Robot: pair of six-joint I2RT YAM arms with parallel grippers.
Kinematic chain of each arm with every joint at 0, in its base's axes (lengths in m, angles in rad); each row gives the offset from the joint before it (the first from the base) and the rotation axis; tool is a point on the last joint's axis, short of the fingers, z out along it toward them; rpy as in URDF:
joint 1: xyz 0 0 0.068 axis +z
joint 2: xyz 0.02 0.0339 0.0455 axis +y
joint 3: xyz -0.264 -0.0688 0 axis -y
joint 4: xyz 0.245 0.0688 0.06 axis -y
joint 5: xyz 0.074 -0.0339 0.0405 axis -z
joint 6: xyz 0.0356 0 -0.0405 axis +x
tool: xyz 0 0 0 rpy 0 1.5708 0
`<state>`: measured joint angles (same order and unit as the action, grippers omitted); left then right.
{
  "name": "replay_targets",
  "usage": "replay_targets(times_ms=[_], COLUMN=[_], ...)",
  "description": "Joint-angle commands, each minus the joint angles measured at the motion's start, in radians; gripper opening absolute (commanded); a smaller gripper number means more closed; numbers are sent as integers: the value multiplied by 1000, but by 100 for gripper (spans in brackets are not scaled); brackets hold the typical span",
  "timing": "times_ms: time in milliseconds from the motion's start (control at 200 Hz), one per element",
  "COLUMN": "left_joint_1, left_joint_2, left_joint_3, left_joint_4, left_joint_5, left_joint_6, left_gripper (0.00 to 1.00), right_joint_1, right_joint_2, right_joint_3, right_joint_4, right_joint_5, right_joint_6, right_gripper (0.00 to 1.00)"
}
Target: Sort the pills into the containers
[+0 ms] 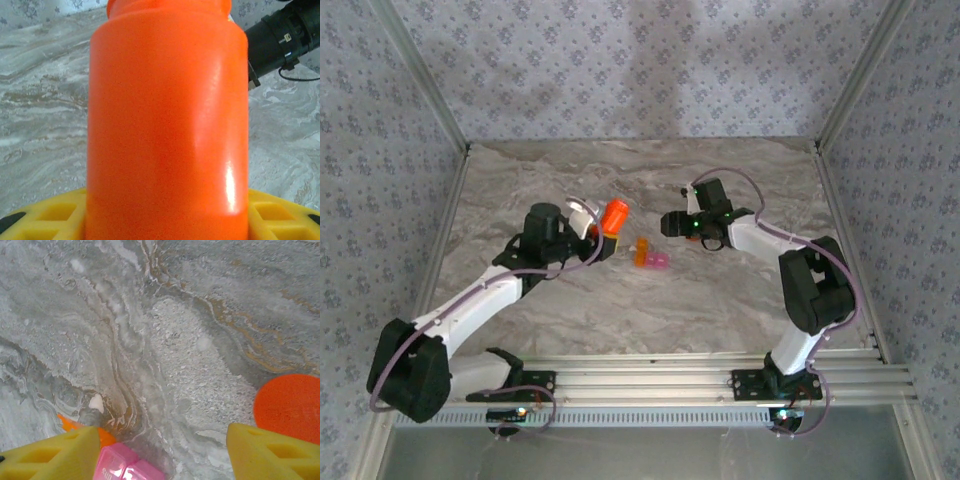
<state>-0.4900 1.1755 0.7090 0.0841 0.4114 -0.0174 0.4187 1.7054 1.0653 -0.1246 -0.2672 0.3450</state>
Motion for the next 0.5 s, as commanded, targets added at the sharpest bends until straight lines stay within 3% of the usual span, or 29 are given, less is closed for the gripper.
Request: replay_targets(times_ms=[0, 500], left_joint_1=[4, -59], left_joint_2=[-45, -34], left_joint_3=[-32, -101], left_joint_4=[-6, -32], left_joint_5=[-12, -75], left_joint_6=[-4, -35], left_gripper=[0, 0], right_joint_1=[0, 30], right_joint_2=[-26, -43], right_joint_3=[-18, -23], right_joint_4=[-27, -49], right_joint_5=[-27, -82], right_joint_6=[-36, -50], right_gripper=[69, 68])
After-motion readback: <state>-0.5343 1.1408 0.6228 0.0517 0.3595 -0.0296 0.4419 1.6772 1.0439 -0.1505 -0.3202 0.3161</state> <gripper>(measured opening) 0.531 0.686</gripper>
